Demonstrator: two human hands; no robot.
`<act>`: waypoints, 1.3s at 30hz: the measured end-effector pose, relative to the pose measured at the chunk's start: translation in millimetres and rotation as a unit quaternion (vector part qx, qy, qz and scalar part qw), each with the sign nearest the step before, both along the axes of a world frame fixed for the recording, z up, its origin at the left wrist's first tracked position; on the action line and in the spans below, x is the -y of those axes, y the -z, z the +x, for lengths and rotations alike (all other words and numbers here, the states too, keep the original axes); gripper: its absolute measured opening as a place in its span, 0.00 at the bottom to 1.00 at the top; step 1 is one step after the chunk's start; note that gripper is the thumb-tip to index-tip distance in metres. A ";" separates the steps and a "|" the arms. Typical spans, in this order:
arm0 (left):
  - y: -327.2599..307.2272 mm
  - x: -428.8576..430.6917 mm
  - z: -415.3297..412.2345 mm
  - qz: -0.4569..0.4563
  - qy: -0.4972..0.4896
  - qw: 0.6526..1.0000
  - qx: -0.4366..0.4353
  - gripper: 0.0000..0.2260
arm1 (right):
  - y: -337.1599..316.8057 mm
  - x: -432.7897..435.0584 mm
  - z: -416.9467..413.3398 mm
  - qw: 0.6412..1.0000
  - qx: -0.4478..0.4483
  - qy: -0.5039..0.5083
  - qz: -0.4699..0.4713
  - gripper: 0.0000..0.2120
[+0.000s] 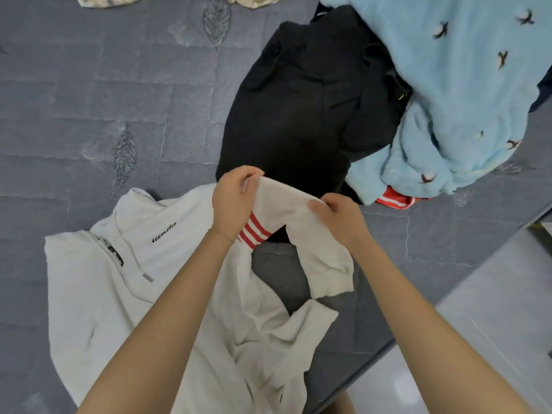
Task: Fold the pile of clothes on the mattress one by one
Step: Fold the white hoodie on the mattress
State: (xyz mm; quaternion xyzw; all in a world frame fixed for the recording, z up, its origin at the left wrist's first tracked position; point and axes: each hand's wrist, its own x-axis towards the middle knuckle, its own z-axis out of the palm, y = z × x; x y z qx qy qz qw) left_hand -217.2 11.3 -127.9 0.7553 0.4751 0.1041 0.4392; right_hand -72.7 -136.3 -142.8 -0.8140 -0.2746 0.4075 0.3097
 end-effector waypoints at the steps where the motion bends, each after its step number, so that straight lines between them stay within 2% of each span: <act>1: -1.0 2.6 4.2 0.002 0.042 0.999 -0.020 0.14 | -3.9 -1.0 6.0 1.000 0.005 0.004 0.011 0.15; 3: -5.2 9.0 15.6 -0.015 0.135 0.990 -0.031 0.15 | -15.5 -5.2 17.2 0.999 0.013 -0.020 0.033 0.13; 5: -7.9 15.2 29.5 -0.046 0.213 0.976 -0.002 0.15 | -26.7 -10.7 26.5 0.997 0.019 -0.050 0.060 0.14; 7: -10.4 23.1 43.6 -0.057 0.244 0.968 0.017 0.13 | -33.8 -12.4 35.4 0.995 0.022 -0.064 0.067 0.11; 10: -17.0 32.2 60.3 -0.060 0.246 0.967 0.011 0.11 | -38.9 -4.4 46.6 0.997 -0.004 -0.064 0.053 0.09; 14: -25.6 29.1 65.2 -0.087 0.213 0.972 0.044 0.05 | -37.8 15.6 56.7 0.995 -0.059 -0.073 0.025 0.09; 17: -29.5 23.1 68.8 -0.076 0.125 0.986 0.078 0.07 | -31.8 27.8 59.8 0.991 -0.072 -0.105 -0.050 0.14; 21: -27.8 22.9 79.9 -0.052 0.006 0.996 0.066 0.09 | -23.0 41.4 72.9 0.991 0.031 -0.060 -0.118 0.13; 23: -23.2 24.2 84.5 -0.052 -0.009 0.997 0.053 0.09 | -26.5 43.1 82.5 0.990 0.102 0.019 -0.099 0.10; 26: -14.6 27.8 89.0 -0.027 0.016 0.999 0.024 0.07 | -40.0 40.2 99.8 0.968 0.218 0.110 -0.058 0.10; 28: -7.6 29.6 88.8 -0.013 0.035 0.999 0.006 0.09 | -45.2 36.7 111.5 0.958 0.261 0.105 -0.061 0.12; 31: 0.5 31.5 85.5 0.024 0.060 0.998 -0.019 0.20 | -43.5 28.5 124.1 0.949 0.293 0.066 -0.098 0.11; 34: 5.2 36.4 80.3 0.096 0.098 0.989 -0.062 0.22 | -32.8 22.9 128.1 0.946 0.297 0.035 -0.122 0.14; 39: 5.8 40.5 56.4 0.163 0.132 0.967 -0.144 0.31 | -29.3 17.1 97.3 0.944 0.327 0.032 -0.043 0.23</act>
